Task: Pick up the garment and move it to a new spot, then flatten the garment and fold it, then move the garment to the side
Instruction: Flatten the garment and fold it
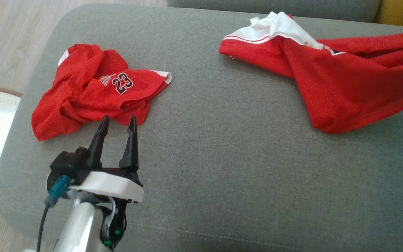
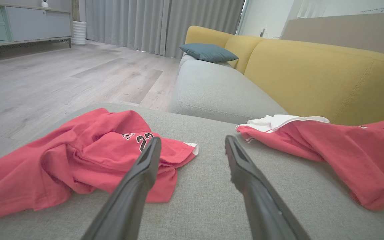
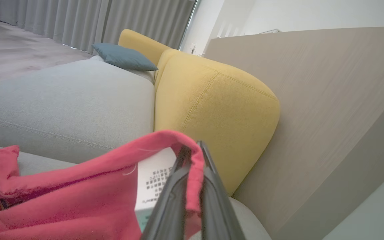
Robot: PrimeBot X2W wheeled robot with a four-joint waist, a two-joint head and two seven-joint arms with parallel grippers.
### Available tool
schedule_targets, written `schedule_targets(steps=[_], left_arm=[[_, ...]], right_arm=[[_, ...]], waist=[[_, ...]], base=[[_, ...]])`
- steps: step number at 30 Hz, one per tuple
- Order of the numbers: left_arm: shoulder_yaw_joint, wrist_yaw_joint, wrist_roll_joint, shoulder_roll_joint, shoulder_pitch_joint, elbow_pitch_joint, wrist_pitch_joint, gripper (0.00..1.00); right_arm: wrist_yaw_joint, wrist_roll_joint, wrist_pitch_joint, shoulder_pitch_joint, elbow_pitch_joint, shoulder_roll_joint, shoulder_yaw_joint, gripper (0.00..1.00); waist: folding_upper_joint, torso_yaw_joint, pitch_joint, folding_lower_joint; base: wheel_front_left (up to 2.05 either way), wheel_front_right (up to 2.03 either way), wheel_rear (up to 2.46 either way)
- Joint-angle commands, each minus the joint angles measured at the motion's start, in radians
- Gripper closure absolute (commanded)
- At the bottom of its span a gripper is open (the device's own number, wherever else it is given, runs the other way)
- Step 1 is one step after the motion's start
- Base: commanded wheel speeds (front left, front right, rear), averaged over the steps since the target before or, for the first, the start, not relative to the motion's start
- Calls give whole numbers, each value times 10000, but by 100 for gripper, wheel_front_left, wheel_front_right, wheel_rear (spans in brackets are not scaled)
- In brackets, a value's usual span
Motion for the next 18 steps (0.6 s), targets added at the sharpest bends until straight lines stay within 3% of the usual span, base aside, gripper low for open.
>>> schedule_targets(steps=[1,2,11,18], left_arm=[[300,-10,136,12,-394,-269,-55,0],[296,-18,147,9,-400,-262,-55,0],[388,-60,216,-8,-470,-188,-55,0],[426,-18,198,-16,-289,-180,-55,0]], right_arm=[[65,-191,-172,-511,-223,0,56,83],[65,-348,-245,-639,-141,73,-47,0],[65,-754,-1013,-917,537,988,-361,0],[65,482,-1480,102,344,1443,800,0]], waist=[[-1,1,34,0],[-1,-7,52,0],[-1,-264,-3,0],[-1,-625,-395,0]], base=[[0,0,0],[0,0,0],[0,0,0],[0,0,0]])
